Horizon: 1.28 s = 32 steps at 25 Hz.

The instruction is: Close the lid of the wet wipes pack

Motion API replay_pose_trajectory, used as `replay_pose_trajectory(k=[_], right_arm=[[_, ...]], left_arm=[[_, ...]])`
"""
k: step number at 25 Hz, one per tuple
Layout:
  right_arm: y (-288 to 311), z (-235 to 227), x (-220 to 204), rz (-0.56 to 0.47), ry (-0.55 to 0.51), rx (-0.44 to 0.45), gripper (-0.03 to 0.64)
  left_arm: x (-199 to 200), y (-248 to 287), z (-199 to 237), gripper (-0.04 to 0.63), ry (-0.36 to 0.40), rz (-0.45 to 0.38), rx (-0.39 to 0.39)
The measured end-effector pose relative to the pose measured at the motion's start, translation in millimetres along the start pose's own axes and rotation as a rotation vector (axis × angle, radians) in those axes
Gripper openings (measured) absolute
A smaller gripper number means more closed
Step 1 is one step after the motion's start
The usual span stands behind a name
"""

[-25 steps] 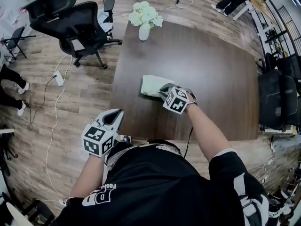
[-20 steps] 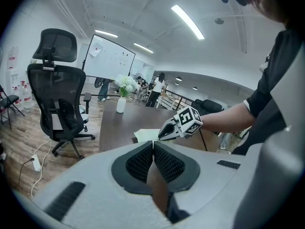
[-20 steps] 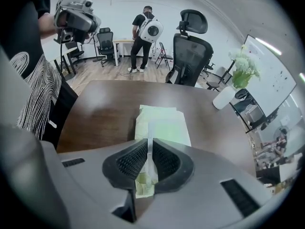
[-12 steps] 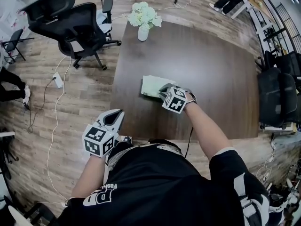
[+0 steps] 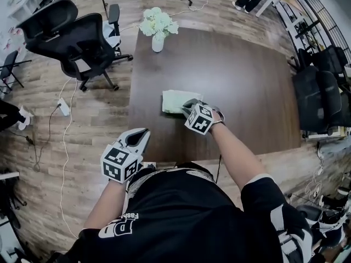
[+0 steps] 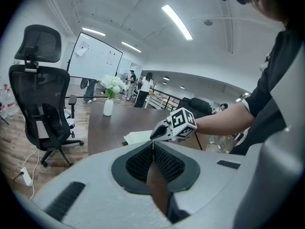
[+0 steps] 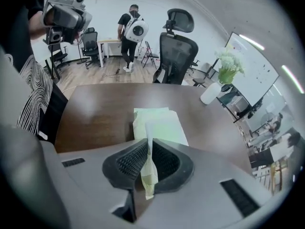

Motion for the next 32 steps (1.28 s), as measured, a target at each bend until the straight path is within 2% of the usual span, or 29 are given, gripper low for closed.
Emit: replay_pose_trajectory(k=[5, 14, 17, 21, 23, 32], right_arm=[[-37, 11, 13, -0.07, 0.16, -0.076, 0.02], [-124, 52, 26, -0.222, 0.591, -0.192, 0.006], [-149, 61, 28, -0.297, 0.765, -0.202, 0.005], [-178, 72, 25, -0.393, 0.965, -0.171, 0.005], [-191, 77, 23, -0.423, 0.998, -0.168, 0.005], [-234, 105, -4, -0.446, 0.989, -0.184, 0.005]], left_arm=[[7, -2, 2, 0.025, 0.047, 0.012, -0.077], [16, -6, -12, 0.025, 0.141, 0.038, -0.243], [19, -8, -19, 0.025, 0.164, 0.037, -0.277], [20, -14, -29, 0.025, 0.175, 0.022, -0.293], [21, -16, -35, 0.025, 0.179, 0.011, -0.292], [15, -11, -79, 0.025, 0.172, -0.032, -0.24]])
Point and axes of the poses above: the fingertips, and each gripper's own axes: y forward along the fingers, z to its left, x out of its top, the point moved 9 cm from there along -y, backward along the fingers, and after that the axes turned 15 degrees about -x, right-handed, at the moved point
